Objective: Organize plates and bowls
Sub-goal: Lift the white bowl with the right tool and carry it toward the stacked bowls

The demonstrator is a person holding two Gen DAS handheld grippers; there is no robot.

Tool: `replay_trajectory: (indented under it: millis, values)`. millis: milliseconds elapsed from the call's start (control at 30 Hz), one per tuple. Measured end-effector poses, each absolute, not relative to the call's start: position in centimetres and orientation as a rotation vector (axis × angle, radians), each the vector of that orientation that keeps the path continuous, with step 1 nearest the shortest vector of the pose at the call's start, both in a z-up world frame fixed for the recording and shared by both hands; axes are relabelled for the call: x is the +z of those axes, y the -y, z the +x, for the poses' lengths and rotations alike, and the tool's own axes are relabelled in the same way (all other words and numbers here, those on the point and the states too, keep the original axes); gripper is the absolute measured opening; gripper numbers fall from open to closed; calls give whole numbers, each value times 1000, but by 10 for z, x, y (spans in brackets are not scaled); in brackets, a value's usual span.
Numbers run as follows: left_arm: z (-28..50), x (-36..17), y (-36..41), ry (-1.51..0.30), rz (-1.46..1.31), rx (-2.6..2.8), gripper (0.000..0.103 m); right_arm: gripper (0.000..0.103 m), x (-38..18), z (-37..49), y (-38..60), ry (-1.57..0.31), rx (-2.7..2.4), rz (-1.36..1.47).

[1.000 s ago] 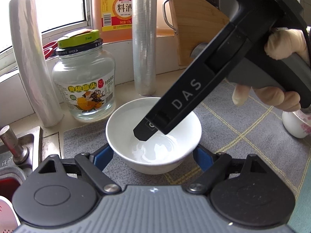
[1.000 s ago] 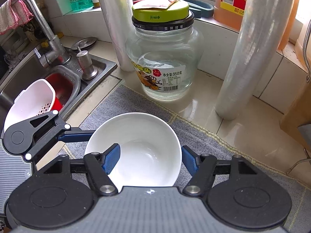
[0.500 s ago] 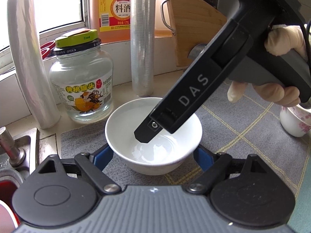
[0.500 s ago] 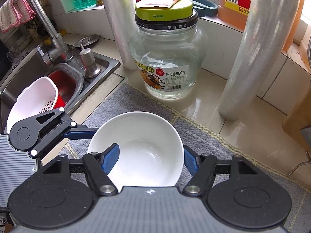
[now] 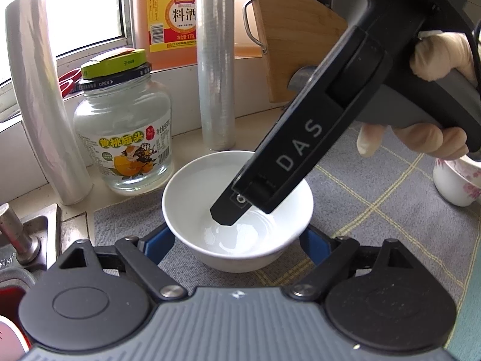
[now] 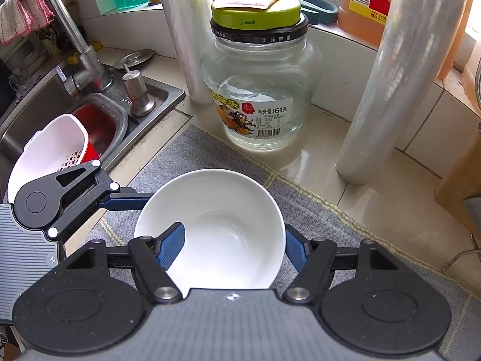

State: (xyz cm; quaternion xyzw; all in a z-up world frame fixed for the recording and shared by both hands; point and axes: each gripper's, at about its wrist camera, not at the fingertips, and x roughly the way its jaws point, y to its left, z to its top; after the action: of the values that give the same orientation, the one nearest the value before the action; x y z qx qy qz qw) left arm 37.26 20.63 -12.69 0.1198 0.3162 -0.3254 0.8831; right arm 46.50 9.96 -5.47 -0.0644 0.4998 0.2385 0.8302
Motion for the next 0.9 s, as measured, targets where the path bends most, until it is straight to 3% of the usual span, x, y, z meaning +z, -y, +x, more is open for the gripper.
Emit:
replay_trajectory:
  millis: [900]
  values:
    - [316, -93, -166, -654, 376, -758, 89, 76, -25, 399, -50, -1078, 459, -3]
